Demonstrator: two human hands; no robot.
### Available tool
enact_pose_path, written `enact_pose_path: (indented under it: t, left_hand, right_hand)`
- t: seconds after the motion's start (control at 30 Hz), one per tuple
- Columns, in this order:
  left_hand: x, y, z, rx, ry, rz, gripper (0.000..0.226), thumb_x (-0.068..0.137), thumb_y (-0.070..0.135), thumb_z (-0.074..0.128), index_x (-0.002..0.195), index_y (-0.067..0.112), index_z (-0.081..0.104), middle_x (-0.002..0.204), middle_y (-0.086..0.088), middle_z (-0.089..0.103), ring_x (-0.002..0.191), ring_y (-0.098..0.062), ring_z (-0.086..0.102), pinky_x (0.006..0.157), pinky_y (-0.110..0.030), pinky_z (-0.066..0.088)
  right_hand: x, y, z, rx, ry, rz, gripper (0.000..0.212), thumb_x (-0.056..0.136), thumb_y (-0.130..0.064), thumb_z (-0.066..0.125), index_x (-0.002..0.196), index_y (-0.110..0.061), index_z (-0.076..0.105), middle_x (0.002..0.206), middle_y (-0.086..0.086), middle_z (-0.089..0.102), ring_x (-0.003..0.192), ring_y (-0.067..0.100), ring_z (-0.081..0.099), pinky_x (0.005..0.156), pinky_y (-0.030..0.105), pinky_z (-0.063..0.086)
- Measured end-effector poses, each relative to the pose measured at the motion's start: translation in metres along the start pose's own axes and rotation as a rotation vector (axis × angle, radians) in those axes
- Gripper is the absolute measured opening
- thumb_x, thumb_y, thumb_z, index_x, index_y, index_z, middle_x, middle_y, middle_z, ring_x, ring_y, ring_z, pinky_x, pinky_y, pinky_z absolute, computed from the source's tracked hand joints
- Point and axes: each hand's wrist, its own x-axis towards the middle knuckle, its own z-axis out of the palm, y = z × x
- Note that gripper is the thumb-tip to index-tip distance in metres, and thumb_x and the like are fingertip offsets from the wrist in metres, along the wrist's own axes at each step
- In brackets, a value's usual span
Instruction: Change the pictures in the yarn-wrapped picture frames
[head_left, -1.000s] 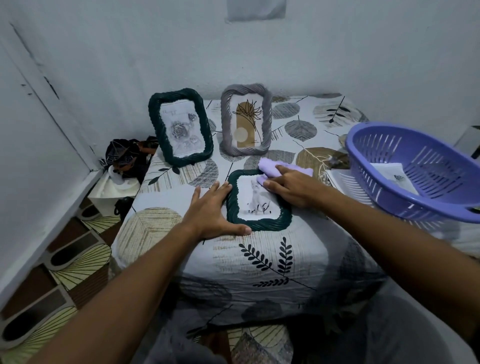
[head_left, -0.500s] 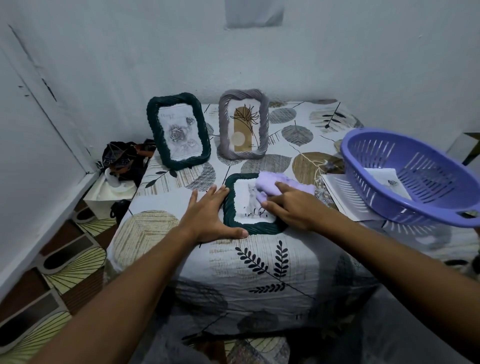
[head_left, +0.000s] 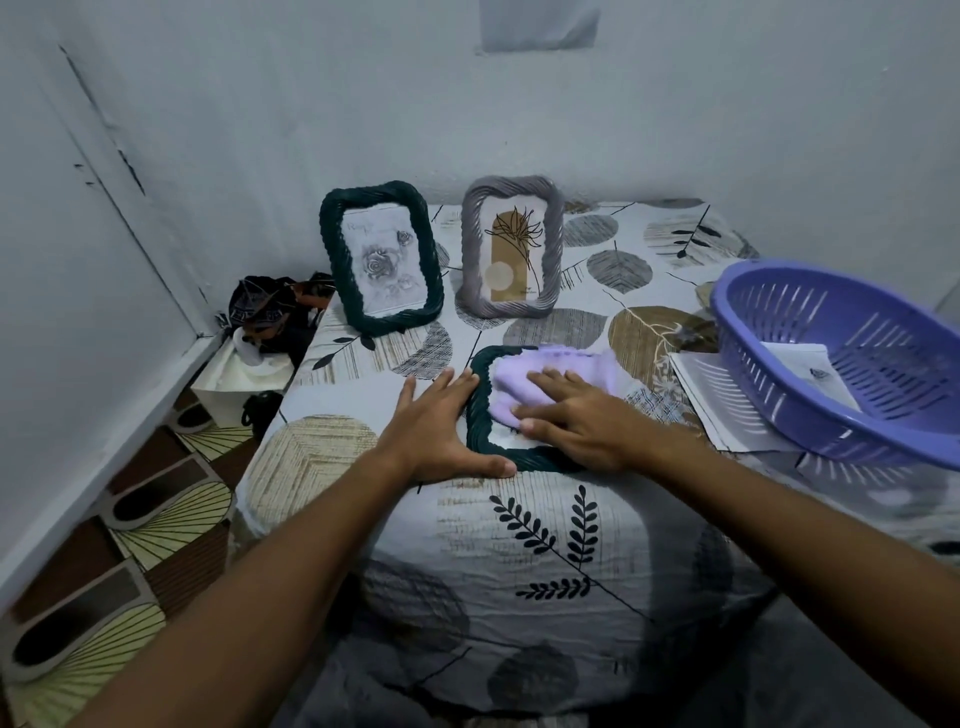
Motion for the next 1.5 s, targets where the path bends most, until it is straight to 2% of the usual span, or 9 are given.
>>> enact_pose_path:
  t: [0.13,0.23,0.43,0.67,0.87,0.97,1.17,1.33,1.5]
  left_hand:
    - [0.000,0.001,-0.001,0.009,-0.009,-0.002,0.136,0.042,0.095,0.047,0.153,0.022,0.017,0.161,0.004,0.015,0.147,-0.008,0.004,0.119,-0.049,-0.005]
    - [0.000,0.001,-0.001,0.008,-0.010,-0.008,0.136,0.042,0.095,0.047,0.153,0.022,0.017,0.161,0.004,0.015,0.148,-0.008,0.003,0.119,-0.049,-0.005]
    - [0.000,0.002,0.000,-0.005,-0.003,-0.013,0.136,0.041,0.095,0.048,0.153,0.023,0.018,0.160,0.005,0.016,0.147,-0.007,0.005,0.119,-0.050,-0.003]
    - [-0.001,0.005,-0.004,-0.050,-0.018,-0.035,0.138,0.038,0.093,0.052,0.153,0.024,0.019,0.160,0.005,0.015,0.147,-0.008,0.004,0.119,-0.047,-0.007]
    - [-0.002,0.005,-0.004,-0.045,0.001,-0.025,0.136,0.040,0.092,0.053,0.152,0.024,0.018,0.160,0.002,0.018,0.147,-0.009,0.007,0.120,-0.048,-0.005]
    - [-0.003,0.007,-0.006,-0.044,-0.009,-0.034,0.137,0.037,0.092,0.052,0.152,0.024,0.020,0.160,0.003,0.017,0.147,-0.009,0.006,0.120,-0.046,-0.006]
    - [-0.005,0.011,-0.009,-0.046,-0.019,-0.049,0.139,0.035,0.092,0.050,0.153,0.024,0.019,0.161,0.002,0.014,0.147,-0.012,0.006,0.119,-0.044,-0.008]
    - [-0.006,0.011,-0.009,-0.048,-0.014,-0.046,0.139,0.036,0.092,0.050,0.153,0.023,0.019,0.160,0.002,0.015,0.147,-0.011,0.007,0.120,-0.045,-0.006]
    - [-0.005,0.011,-0.009,-0.042,-0.022,-0.048,0.139,0.036,0.091,0.051,0.153,0.024,0.019,0.161,0.002,0.014,0.147,-0.012,0.006,0.119,-0.044,-0.008]
  right_hand:
    - [-0.025,0.022,-0.012,-0.053,0.011,-0.037,0.084,0.083,-0.077,0.002,0.138,-0.033,0.047,0.159,0.007,0.020,0.147,0.024,0.013,0.120,0.043,0.009]
    - [-0.014,0.018,-0.015,-0.157,0.053,-0.008,0.057,0.099,-0.055,0.020,0.139,-0.027,0.049,0.154,0.015,0.029,0.144,0.029,0.018,0.116,0.037,0.008]
    - [-0.008,-0.009,-0.001,-0.105,-0.003,-0.051,0.059,0.093,-0.062,0.019,0.145,-0.038,0.035,0.159,0.015,0.003,0.148,0.028,-0.001,0.114,0.034,-0.007]
    - [-0.007,0.009,-0.019,-0.241,0.023,-0.055,0.073,0.090,-0.067,0.011,0.131,-0.026,0.056,0.150,0.019,0.035,0.141,0.029,0.028,0.113,0.037,0.020]
    - [-0.003,-0.015,-0.005,-0.107,-0.039,-0.120,0.055,0.095,-0.060,0.024,0.142,-0.036,0.041,0.159,0.017,0.011,0.148,0.028,0.009,0.117,0.044,0.012]
    - [-0.017,0.004,-0.016,-0.136,-0.075,-0.144,0.054,0.096,-0.056,0.026,0.140,-0.033,0.045,0.159,0.008,0.014,0.148,0.023,0.012,0.116,0.037,0.015]
    - [-0.007,0.023,-0.028,-0.224,-0.024,-0.051,0.079,0.086,-0.073,0.002,0.137,-0.035,0.049,0.153,0.012,0.030,0.144,0.025,0.021,0.110,0.044,0.029]
    - [-0.018,0.012,-0.013,-0.106,-0.059,-0.128,0.061,0.092,-0.064,0.020,0.140,-0.035,0.044,0.159,0.010,0.010,0.148,0.023,0.006,0.115,0.037,0.011]
    - [-0.030,0.035,-0.023,-0.174,-0.042,-0.157,0.083,0.084,-0.076,0.002,0.139,-0.033,0.047,0.158,0.008,0.022,0.147,0.024,0.017,0.114,0.044,0.029]
